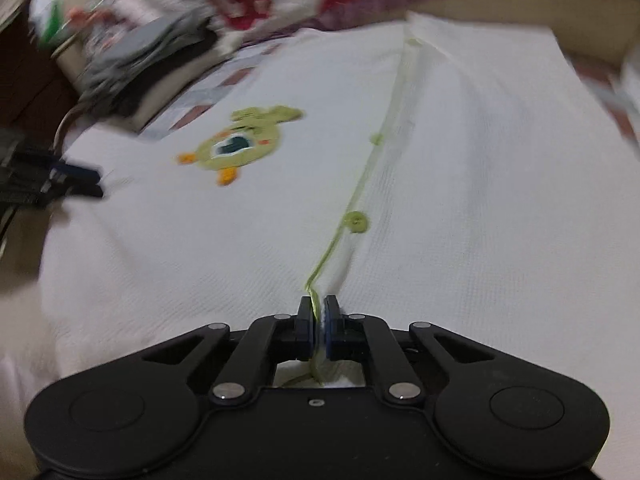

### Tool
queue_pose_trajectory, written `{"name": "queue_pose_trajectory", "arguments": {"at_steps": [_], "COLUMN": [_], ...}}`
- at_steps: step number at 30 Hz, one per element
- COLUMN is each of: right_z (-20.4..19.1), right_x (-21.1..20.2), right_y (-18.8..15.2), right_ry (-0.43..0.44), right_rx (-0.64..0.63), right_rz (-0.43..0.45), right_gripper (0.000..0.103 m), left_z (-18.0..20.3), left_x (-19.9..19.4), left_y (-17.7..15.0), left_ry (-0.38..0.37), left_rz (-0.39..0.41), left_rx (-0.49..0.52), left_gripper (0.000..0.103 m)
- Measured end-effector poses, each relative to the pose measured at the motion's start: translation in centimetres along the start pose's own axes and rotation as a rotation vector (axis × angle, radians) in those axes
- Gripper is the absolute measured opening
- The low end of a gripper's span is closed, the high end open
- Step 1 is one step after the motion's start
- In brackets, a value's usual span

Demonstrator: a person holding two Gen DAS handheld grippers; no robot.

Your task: Fold clothes

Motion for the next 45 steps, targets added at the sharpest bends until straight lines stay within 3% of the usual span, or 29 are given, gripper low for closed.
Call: {"name": "queue_pose_trajectory", "arguments": {"at_steps": [3,9,12,14,15,17,20,24,27,30,32,36,39,45], "right_z": [-1.4,-1.5,-2.4,-2.5,-2.5,-3.0,-4.5,-5.4,-5.4,-4.5,-3.7,-6.4,-9.1,-11.4], "right_x": [-0.6,-0.3,0.0,0.0,0.1,0.0,0.5,0.2,-1.9,-3.3,-2.9,-0.6,1.0,1.7], "right_y": [-1.3,-1.9,-1.8,-1.8,-1.8,-1.9,-2.0,-1.1,2.1,6.6,9.2,11.0,11.4,9.8], "right_ry": [-0.015,-0.017,-0.034,-0.048,-0.055,-0.07,-0.12,-0.095,0.06,0.141,0.143,0.147,0.211,0.214], "right_rx": [-0.074,-0.028,-0.087,-0.137,-0.161,-0.226,-0.422,-0.55,-0.455,-0.21,-0.051,-0.021,-0.001,-0.005], "right_rz": [-0.045,-0.068,-0.074,-0.092,-0.1,-0.115,-0.149,-0.2,-0.173,-0.002,0.082,0.115,0.091,0.086], "right_gripper": [0.008,0.008,0.009,0.012,0.012,0.015,0.016,0.016,0.015,0.017,0.02,0.02,0.026,0.028], "left_z": [0.0,0.1,-0.6,-1.5,-2.0,-3.8,-7.6,-14.6,-18.9,-21.7,-22.5,-23.1,-23.4,-24.8], "left_x": [-0.8,-1.8,-2.2,-2.8,-3.2,-4.6,-6.2,-6.0,-5.4,-4.8,-4.3,-4.0,-3.6,-0.6], "left_y": [-0.8,-0.8,-0.9,-0.9,-0.8,-0.6,-0.6,-2.7,-6.0,-9.6,-12.0,-15.3,-17.7,-20.4], "left_ry": [0.004,0.028,0.002,-0.015,-0.015,0.027,0.1,0.226,0.332,0.403,0.332,0.093,0.084,0.112], "left_rz": [0.01,0.026,0.04,0.05,0.055,0.086,0.106,0.007,-0.074,-0.109,-0.117,-0.013,0.027,0.001], "left_rx": [-0.016,-0.026,-0.1,-0.158,-0.181,-0.227,-0.292,-0.37,-0.454,-0.555,-0.712,-1.098,-1.273,-1.38], "left_gripper": [0.021,0.021,0.023,0.028,0.038,0.046,0.056,0.057,0.059,0.063,0.063,0.063,0.063,0.064]}}
Point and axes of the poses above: each gripper's, at about its wrist camera, not at the fingertips, and x roughly the way its jaws point, z to its right, y to its top, the point moved 8 cm from there along x, roughly the way its jaws point, and after that the axes turned 8 degrees about x, right-handed, at the moved point
